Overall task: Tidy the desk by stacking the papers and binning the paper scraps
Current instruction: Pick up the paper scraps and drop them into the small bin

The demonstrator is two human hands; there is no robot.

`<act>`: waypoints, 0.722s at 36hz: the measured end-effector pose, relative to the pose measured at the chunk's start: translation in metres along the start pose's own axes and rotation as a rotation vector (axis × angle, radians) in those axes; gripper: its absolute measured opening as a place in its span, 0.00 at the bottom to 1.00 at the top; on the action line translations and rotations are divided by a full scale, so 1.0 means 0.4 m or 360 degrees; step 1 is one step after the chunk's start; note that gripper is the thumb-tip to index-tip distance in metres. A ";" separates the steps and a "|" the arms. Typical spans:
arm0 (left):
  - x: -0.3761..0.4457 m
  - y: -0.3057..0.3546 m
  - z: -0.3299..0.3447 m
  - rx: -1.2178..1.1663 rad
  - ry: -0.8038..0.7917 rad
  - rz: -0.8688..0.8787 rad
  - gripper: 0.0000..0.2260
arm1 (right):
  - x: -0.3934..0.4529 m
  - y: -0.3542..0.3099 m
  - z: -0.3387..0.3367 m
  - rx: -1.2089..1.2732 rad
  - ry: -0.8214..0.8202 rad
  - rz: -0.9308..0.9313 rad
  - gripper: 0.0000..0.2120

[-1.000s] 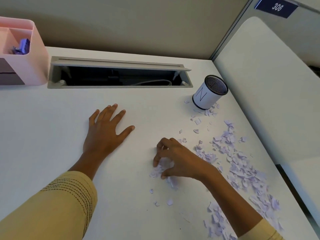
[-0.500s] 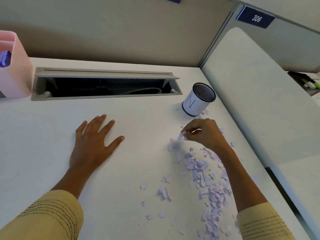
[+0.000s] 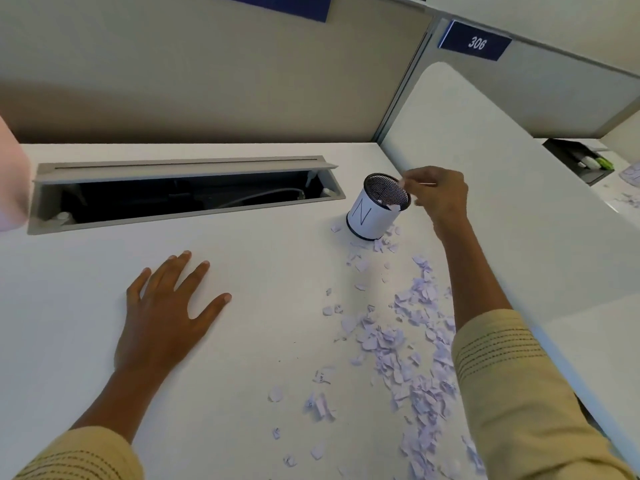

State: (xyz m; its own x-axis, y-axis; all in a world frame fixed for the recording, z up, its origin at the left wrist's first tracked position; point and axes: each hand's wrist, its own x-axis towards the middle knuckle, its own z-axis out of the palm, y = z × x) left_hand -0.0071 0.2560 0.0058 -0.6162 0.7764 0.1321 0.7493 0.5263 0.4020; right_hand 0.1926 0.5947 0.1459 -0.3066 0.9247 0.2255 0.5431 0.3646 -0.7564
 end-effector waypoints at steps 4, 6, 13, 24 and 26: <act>0.001 0.001 0.000 0.0005 -0.0009 0.0000 0.33 | 0.015 0.083 0.018 0.0036 0.0285 0.0255 0.08; 0.002 0.000 0.001 0.0009 -0.0015 0.0001 0.32 | 0.017 0.131 0.034 -0.0063 0.0148 0.0288 0.11; 0.003 -0.001 0.002 0.0001 -0.0011 -0.0011 0.32 | 0.046 0.212 0.086 -0.0475 -0.0416 0.0181 0.17; 0.002 -0.002 0.003 0.0046 -0.0018 -0.0009 0.32 | -0.015 0.219 0.082 -0.0782 -0.0649 -0.0035 0.27; 0.002 -0.003 0.003 0.0053 -0.0016 -0.0005 0.32 | -0.049 0.232 0.072 -0.0769 -0.0661 -0.0144 0.26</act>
State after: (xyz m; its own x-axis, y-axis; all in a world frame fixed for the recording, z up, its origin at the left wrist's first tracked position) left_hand -0.0082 0.2564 0.0044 -0.6161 0.7782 0.1217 0.7552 0.5397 0.3720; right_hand 0.2264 0.6071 0.0536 -0.5920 0.8041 -0.0543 0.7622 0.5368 -0.3617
